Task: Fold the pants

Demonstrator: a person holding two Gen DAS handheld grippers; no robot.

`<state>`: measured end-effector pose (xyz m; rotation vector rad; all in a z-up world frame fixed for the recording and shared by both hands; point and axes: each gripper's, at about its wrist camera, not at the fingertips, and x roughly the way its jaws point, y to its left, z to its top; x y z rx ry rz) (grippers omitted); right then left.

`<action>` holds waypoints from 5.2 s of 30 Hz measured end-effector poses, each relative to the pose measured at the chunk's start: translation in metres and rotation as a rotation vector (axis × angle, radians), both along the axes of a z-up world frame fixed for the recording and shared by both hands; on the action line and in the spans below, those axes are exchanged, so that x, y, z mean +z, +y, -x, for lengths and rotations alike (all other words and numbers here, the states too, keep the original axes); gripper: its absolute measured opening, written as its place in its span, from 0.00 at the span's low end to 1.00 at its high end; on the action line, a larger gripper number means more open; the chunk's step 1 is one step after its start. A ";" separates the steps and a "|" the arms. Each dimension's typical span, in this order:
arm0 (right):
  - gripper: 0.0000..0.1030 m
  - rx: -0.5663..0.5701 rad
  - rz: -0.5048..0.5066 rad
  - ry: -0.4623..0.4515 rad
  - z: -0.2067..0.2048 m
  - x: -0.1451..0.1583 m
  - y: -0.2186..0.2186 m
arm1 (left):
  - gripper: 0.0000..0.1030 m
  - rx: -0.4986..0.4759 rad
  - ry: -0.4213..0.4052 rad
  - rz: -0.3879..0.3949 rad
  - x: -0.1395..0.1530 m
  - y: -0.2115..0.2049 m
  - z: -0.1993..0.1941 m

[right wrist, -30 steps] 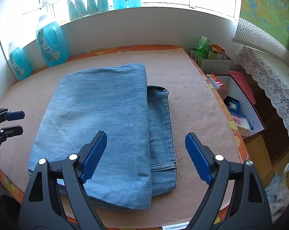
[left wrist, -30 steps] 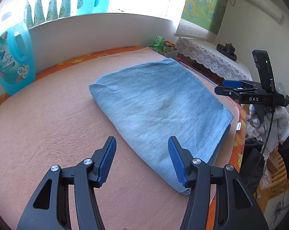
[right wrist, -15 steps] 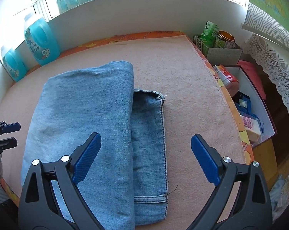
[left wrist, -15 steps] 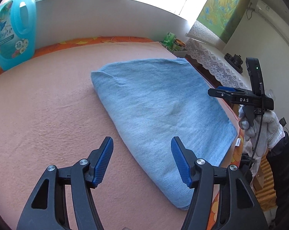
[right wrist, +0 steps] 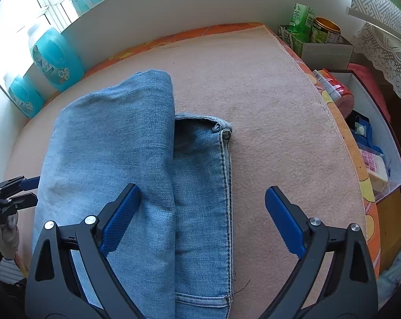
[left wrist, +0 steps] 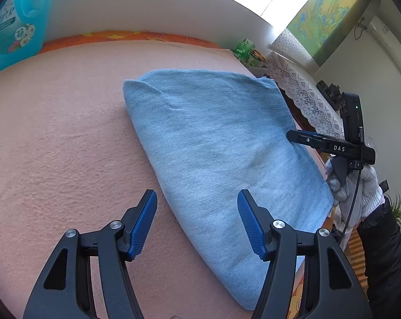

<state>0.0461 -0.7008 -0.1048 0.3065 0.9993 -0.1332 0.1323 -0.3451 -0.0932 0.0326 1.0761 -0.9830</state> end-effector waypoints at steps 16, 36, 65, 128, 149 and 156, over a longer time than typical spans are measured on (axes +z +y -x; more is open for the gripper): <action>0.87 0.057 -0.083 -0.057 -0.005 -0.010 -0.002 | 0.61 0.011 -0.011 0.010 -0.010 -0.008 -0.003; 0.41 0.026 -0.132 -0.093 -0.002 -0.005 0.014 | 0.44 0.024 0.030 0.047 -0.010 -0.017 -0.014; 0.17 -0.007 -0.015 -0.204 0.013 0.047 0.056 | 0.16 -0.054 -0.114 0.101 0.025 -0.021 0.007; 0.36 -0.038 0.285 -0.211 -0.266 0.056 0.008 | 0.28 0.284 -0.290 -0.040 0.024 -0.048 -0.237; 0.51 -0.049 0.253 -0.242 -0.158 0.086 0.070 | 0.43 0.175 -0.410 0.005 0.081 -0.018 -0.132; 0.63 -0.040 0.256 -0.261 -0.109 0.095 0.109 | 0.48 0.124 -0.427 0.020 0.093 -0.003 -0.084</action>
